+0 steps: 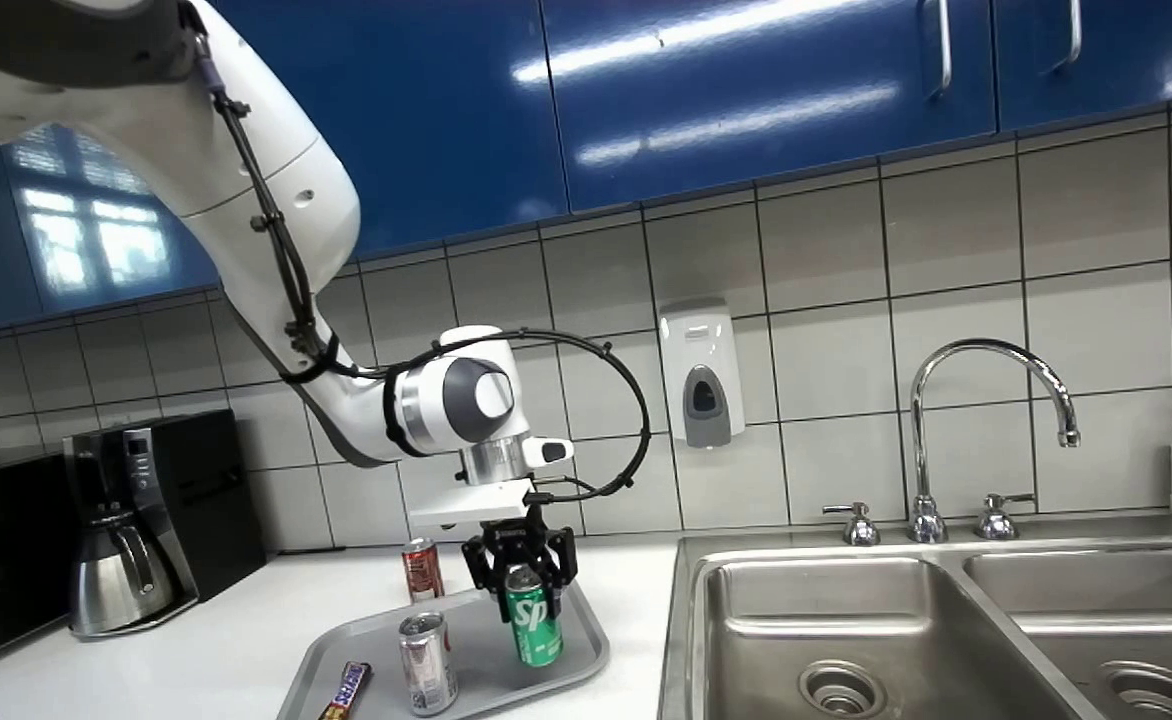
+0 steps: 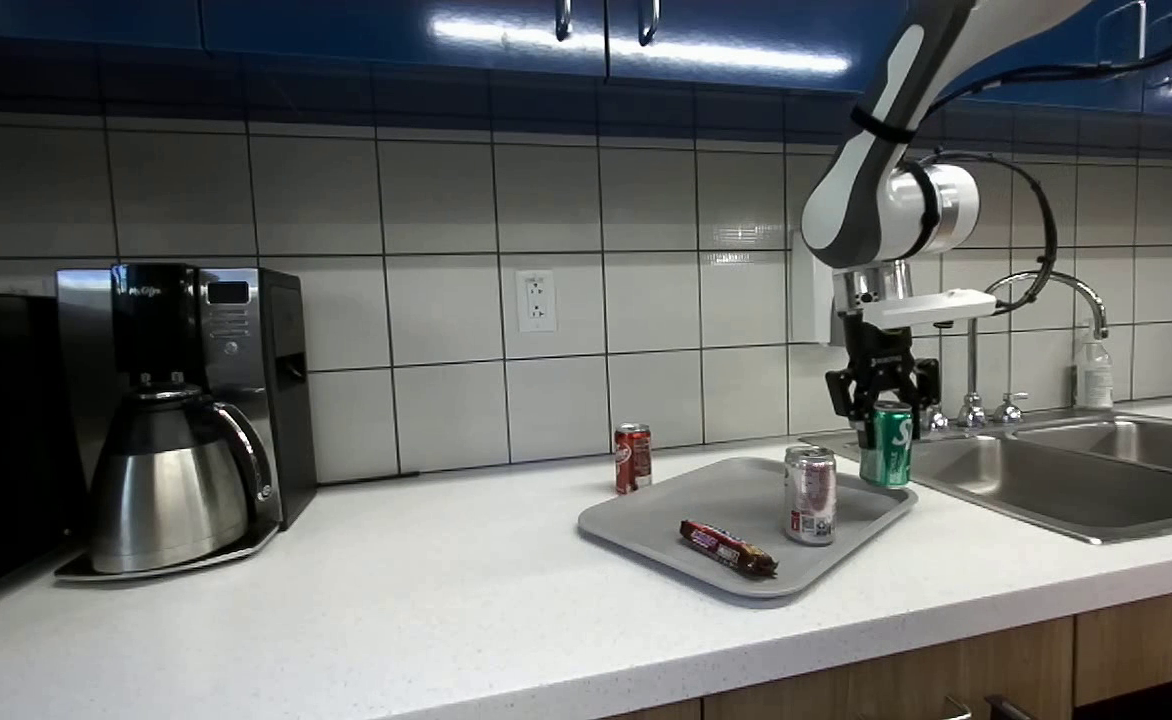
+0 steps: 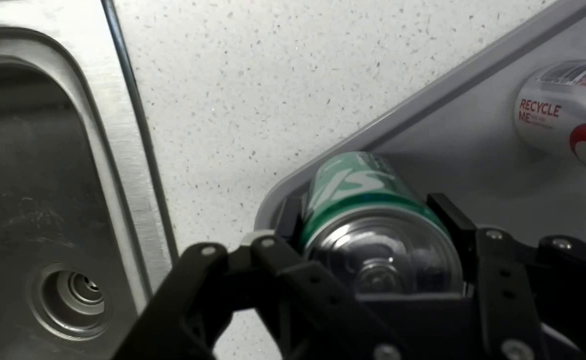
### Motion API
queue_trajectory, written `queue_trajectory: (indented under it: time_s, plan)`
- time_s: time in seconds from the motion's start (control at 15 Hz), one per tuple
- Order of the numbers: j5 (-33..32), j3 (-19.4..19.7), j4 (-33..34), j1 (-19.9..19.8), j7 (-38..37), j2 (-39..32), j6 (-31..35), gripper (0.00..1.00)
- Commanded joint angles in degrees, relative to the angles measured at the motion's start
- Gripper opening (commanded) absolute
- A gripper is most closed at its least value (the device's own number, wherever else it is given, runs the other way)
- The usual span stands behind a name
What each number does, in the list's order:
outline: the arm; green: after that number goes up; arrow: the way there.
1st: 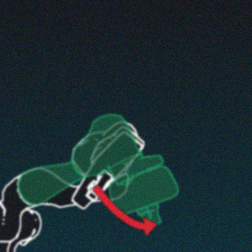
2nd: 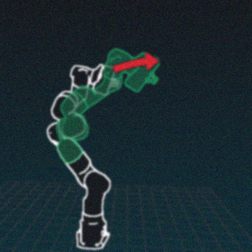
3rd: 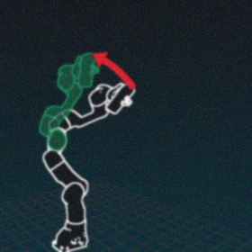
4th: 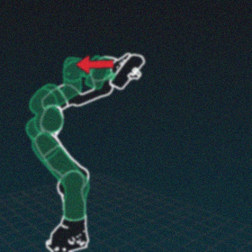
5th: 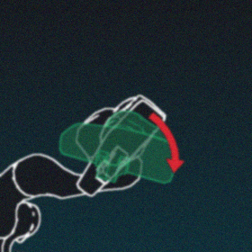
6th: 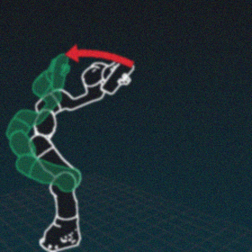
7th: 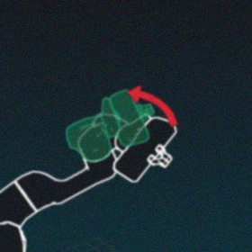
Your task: Put the cans on the grey tray.
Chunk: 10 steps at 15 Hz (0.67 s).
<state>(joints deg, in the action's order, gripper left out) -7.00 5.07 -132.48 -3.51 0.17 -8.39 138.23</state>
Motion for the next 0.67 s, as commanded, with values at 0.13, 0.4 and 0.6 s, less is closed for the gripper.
queue_trajectory:
  time_s: [0.13,0.4,0.6]
  plan:
    - [-0.42,-0.31,7.11,1.18,-2.63,-6.06,-2.06,0.40]
    - [-0.90,0.00,8.38,1.72,-2.92,-7.87,-2.09,0.40]
    - [-0.66,0.07,8.28,1.64,-2.75,-8.20,-1.86,0.40]
